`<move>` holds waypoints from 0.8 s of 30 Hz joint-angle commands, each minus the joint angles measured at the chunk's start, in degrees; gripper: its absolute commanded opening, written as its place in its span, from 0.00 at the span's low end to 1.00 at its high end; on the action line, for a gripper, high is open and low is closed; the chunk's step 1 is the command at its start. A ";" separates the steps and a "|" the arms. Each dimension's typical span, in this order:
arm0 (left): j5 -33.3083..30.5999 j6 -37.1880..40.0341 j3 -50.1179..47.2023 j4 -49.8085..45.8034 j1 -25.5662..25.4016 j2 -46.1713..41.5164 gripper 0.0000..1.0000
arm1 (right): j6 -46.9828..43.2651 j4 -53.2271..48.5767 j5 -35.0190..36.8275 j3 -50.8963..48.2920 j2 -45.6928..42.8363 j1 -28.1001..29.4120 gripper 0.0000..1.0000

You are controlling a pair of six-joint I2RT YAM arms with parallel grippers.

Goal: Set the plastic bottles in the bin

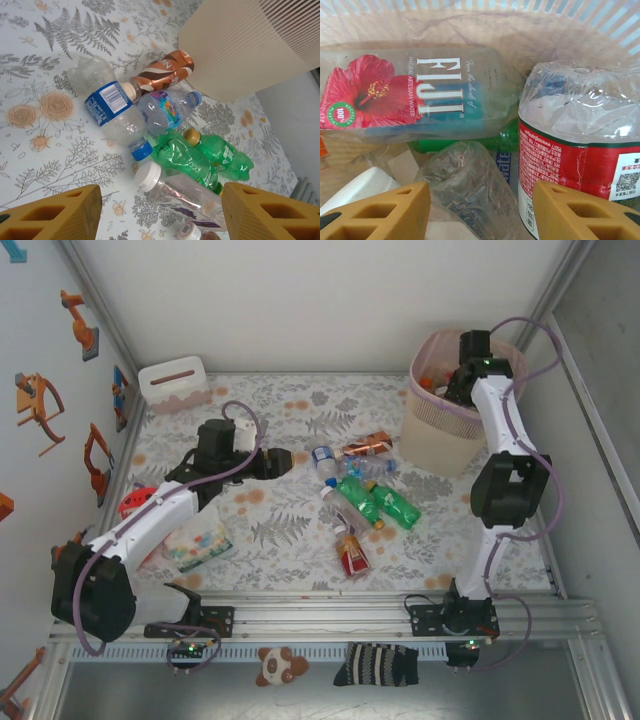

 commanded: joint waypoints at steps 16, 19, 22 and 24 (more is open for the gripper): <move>-17.43 -12.20 14.90 -17.49 -4.82 15.29 0.62 | 0.24 -1.32 -5.87 3.83 -17.19 0.03 0.57; -20.93 -15.12 18.26 -19.43 -6.71 18.84 0.63 | -0.10 -1.56 -5.89 3.72 -19.80 0.64 0.57; -21.84 -17.92 21.90 -20.12 -7.92 23.34 0.63 | -0.41 -1.50 -5.62 2.77 -22.30 1.53 0.57; -22.24 -19.02 24.80 -20.86 -8.35 26.67 0.63 | -0.49 -1.18 -5.53 1.69 -24.22 2.18 0.57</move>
